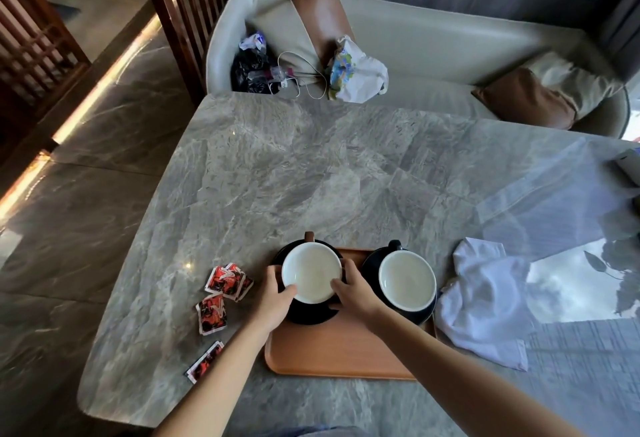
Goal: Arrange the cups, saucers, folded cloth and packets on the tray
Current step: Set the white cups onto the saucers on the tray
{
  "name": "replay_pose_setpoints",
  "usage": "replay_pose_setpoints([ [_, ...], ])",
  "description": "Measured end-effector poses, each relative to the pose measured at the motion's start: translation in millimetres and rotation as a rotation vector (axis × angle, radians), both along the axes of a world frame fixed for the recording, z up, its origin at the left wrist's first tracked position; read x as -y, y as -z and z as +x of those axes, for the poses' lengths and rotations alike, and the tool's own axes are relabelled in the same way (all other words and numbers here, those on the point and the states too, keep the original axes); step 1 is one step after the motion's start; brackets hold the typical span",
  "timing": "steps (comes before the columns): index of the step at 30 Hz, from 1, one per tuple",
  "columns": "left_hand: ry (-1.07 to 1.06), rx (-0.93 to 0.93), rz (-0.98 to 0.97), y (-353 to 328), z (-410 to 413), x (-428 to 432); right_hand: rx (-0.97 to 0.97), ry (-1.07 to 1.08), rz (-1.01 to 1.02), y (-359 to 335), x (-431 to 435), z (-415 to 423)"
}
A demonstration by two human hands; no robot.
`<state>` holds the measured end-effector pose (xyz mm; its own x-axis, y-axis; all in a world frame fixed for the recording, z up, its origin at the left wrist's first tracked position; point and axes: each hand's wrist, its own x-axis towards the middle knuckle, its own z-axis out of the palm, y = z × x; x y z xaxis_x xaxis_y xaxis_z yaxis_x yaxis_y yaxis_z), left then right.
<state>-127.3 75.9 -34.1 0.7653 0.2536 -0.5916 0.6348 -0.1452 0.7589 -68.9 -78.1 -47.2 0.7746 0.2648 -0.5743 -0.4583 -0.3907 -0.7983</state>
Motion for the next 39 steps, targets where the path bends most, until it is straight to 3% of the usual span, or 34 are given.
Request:
replay_pose_setpoints([
  [39,-0.126,0.052,-0.043,-5.0,-5.3,7.7,0.020,0.031,0.026,-19.6,0.2,-19.0],
])
